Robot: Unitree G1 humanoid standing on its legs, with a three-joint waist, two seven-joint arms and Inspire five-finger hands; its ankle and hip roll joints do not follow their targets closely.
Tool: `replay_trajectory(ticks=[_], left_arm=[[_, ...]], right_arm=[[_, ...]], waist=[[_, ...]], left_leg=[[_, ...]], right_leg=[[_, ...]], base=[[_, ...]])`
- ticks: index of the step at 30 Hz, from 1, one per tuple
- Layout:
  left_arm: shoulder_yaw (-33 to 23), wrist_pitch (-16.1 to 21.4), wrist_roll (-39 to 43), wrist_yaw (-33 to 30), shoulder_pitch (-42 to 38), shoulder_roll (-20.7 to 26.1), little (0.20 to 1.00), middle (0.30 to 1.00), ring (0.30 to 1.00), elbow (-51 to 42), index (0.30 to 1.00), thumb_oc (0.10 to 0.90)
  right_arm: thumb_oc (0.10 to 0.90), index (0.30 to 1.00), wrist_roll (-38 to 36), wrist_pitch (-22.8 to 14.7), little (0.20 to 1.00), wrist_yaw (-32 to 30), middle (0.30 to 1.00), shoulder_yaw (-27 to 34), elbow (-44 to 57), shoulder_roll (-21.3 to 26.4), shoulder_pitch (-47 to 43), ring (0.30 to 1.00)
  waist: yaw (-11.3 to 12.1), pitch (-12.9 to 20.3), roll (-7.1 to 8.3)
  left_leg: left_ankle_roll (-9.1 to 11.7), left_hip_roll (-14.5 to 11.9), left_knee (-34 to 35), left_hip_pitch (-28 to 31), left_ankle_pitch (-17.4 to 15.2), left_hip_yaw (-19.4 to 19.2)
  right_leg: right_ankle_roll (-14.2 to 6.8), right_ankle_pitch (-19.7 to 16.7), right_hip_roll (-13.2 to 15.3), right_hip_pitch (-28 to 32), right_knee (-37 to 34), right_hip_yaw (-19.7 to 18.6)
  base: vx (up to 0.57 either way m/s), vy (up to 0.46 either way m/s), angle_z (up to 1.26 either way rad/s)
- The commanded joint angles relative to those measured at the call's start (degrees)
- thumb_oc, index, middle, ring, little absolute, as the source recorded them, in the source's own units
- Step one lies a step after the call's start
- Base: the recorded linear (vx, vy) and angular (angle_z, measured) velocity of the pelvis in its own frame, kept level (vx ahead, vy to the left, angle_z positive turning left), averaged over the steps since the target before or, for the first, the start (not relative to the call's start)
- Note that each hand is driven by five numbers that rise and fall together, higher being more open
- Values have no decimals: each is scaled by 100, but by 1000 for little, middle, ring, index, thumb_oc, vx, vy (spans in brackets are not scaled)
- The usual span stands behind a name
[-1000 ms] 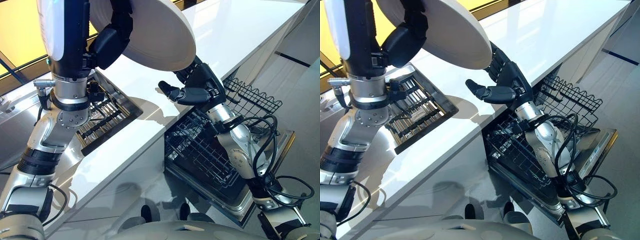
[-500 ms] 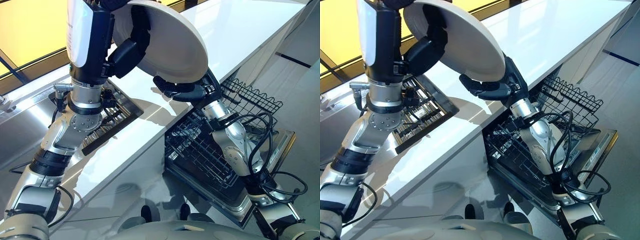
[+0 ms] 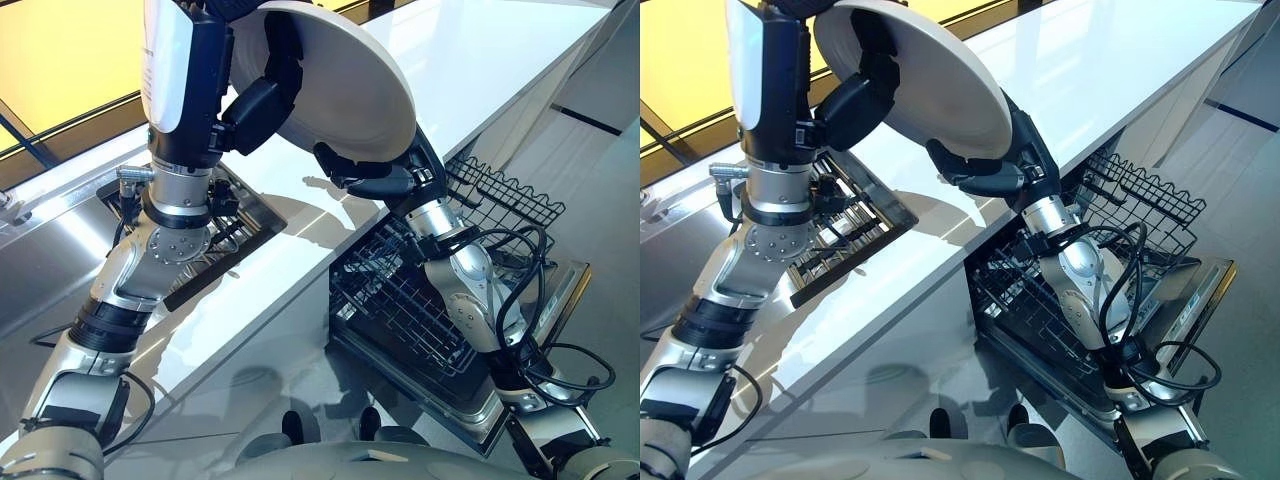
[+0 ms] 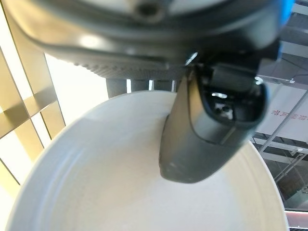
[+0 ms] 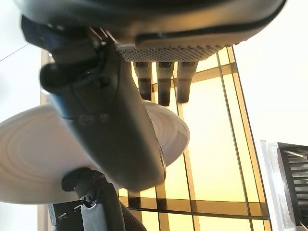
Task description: Pick up plates and place into dishwasher.
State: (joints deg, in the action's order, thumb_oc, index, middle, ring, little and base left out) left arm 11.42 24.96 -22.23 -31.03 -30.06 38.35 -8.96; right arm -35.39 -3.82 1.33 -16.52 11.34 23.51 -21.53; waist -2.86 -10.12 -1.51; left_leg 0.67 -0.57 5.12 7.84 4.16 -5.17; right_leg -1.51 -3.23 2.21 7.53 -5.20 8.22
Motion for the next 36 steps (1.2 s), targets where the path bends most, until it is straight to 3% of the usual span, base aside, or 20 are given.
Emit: replay_trajectory(ticks=[1,18,19,20,29,36], left_arm=[[124,73,407,36,-500,-40,200,300,300,140,300,100],[356,-378,1099,1028,-101,-332,200,300,300,402,300,100],[381,-576,1255,1210,-65,-361,260,352,352,451,352,160],[398,-758,1390,1326,-25,-392,900,900,900,488,900,800],[139,-1483,2663,1903,253,-460,900,900,900,959,900,800],[-533,-1341,3198,1792,505,-282,900,900,900,983,900,800]], right_arm=[[100,300,10,-939,200,-76,300,300,725,-381,-760,300],[100,300,156,-1185,200,-147,300,359,701,-456,-682,300],[100,300,180,-1209,200,-161,300,365,688,-461,-681,300],[100,300,198,-1235,200,-174,300,366,671,-466,-677,300],[100,300,590,-1401,200,-501,300,716,523,-275,-600,300],[100,300,1280,-1705,200,-1204,300,1378,318,95,-362,300]], waist=[[12,639,95],[46,603,92],[48,598,88],[51,594,87],[55,579,72],[38,581,54]], left_leg=[[-205,405,-12,142,-734,-93],[-242,412,-12,168,-743,-100],[-242,411,-12,173,-740,-100],[-241,410,-12,175,-738,-97],[-252,402,-12,183,-724,-93],[-259,402,-12,185,-743,-89]], right_leg=[[-177,571,-249,28,378,118],[-176,568,-257,42,372,116],[-175,568,-257,46,372,117],[-176,567,-259,48,372,114],[-176,560,-274,53,368,105],[-169,580,-271,58,363,103]], base=[[0,0,0],[0,0,0],[0,0,0],[0,0,0],[0,0,0],[0,0,0]])
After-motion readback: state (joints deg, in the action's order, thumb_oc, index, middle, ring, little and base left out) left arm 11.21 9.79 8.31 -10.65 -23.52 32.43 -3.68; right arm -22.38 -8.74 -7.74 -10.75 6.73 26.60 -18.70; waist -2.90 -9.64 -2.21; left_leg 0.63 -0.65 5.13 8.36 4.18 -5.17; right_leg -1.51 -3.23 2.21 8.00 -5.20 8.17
